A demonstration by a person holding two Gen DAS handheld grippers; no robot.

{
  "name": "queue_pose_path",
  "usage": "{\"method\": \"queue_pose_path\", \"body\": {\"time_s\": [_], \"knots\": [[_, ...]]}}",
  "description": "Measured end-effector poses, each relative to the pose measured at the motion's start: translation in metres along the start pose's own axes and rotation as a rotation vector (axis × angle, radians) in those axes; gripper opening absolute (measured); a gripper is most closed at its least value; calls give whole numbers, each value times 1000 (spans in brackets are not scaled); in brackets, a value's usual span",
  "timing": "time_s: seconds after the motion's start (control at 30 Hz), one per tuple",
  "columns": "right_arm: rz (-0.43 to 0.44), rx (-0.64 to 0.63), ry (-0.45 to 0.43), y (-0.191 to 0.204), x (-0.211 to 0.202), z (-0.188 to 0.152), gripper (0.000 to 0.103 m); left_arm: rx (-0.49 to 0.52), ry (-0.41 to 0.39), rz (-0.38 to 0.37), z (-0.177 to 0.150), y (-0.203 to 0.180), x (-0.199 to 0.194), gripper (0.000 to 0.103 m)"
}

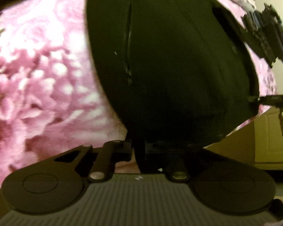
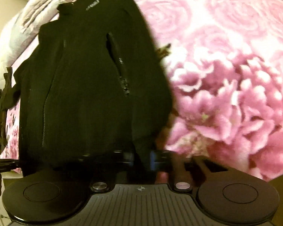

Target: Fold clothes

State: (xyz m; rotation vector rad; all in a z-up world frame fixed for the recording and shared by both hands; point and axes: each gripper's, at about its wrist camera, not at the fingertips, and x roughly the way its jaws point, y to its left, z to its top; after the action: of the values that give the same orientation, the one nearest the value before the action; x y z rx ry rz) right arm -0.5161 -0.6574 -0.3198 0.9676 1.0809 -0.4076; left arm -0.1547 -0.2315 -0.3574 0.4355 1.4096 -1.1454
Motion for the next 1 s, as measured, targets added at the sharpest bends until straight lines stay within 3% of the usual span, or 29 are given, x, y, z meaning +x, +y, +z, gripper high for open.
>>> {"method": "queue_pose_path", "body": {"time_s": [0.13, 0.27, 0.37, 0.4, 0.43, 0.47, 0.53, 0.6, 0.73, 0.9, 1.0], "knots": [[95, 20, 54, 18, -23, -1, 5, 94, -45, 63, 2, -16, -56, 7], [57, 4, 94, 12, -11, -2, 5, 39, 18, 95, -5, -29, -33, 8], [-17, 3, 120, -3, -3, 0, 9, 81, 103, 135, -13, -40, -9, 12], [-46, -3, 124, -4, -4, 2, 18, 91, 110, 157, -16, -41, -9, 15], [-81, -12, 110, -4, -8, 5, 48, 90, 108, 176, -16, -40, -14, 16], [-119, -22, 92, -3, -13, 7, 68, 85, 93, 196, -16, -37, -22, 19], [-148, -47, 51, 2, -26, 13, 71, 77, 54, 253, -11, -28, -40, 38], [-169, -83, 8, 14, -36, 21, 71, 100, 8, 330, 1, -13, -58, 39], [-183, -188, -106, 59, -46, 39, 71, 174, -59, 504, 38, 28, -87, 53], [-105, -271, -145, 148, -9, 58, 71, 210, -133, 617, 95, 114, -124, 63], [-90, -331, -159, 212, 26, 63, 71, 239, -159, 643, 137, 175, -137, 69]]}}
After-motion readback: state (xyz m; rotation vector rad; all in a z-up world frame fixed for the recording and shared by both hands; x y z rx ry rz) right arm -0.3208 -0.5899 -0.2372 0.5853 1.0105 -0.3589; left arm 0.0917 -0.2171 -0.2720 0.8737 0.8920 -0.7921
